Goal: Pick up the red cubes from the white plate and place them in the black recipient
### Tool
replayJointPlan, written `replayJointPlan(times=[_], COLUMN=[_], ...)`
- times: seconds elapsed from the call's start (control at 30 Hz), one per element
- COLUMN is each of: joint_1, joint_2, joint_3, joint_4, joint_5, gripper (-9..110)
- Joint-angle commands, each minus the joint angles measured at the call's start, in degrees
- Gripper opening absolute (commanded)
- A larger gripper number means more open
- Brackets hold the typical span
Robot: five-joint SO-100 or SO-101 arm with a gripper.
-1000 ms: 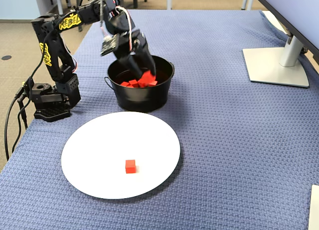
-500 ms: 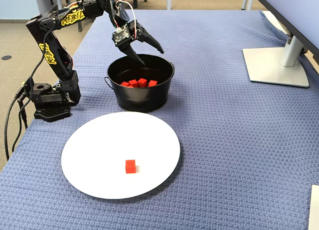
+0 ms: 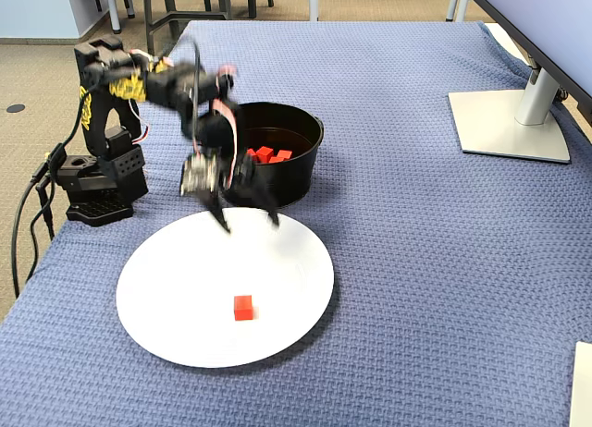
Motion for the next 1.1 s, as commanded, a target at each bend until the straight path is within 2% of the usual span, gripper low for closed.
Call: replayJointPlan(times=[0.0,0.17,0.47,1.07], joint_1=[5.10,6.68,6.94,8.35], joint_2=[-5.19,-11.78,-23.03,-34.72], joint_3=[-8.53,-12.92,-23.91,-40.96], joint_4=[1.32,1.49,2.99,10.63], joint_5=[-5.71,-9.23,-5.98,-4.31], gripper=[26,27,22,19])
